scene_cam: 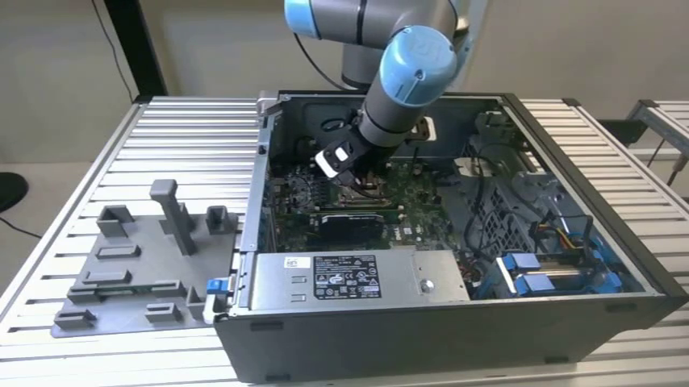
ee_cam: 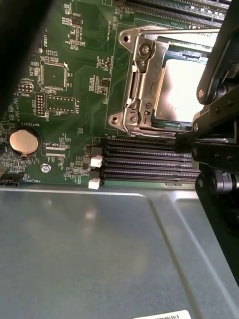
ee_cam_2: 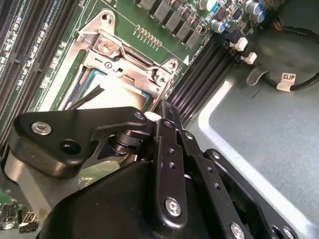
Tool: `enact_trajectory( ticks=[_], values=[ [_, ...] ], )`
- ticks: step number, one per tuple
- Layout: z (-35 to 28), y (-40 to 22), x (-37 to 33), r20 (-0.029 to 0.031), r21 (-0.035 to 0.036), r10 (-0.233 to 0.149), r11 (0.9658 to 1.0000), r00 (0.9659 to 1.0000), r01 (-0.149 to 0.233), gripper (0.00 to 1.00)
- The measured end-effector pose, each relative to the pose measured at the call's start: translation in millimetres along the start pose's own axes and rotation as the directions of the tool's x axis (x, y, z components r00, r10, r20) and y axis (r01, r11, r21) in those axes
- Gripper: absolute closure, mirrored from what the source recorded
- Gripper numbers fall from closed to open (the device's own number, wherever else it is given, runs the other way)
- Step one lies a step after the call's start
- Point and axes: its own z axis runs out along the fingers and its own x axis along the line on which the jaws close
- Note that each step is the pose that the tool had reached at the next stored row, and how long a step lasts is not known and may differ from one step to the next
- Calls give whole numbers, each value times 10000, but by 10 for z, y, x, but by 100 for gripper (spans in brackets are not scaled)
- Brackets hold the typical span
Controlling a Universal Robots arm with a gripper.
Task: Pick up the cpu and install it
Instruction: 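Place the cpu into insertion slot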
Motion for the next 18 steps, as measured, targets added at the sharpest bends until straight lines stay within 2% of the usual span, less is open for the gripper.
enact_trajectory(
  ticks=[13, 18],
  values=[
    [21, 67, -6, -7, 0, 0, 10000, 10000, 0, 100],
    [39, 91, 6, -114, -7, -14, 10000, 9999, 14, 100]
  ],
)
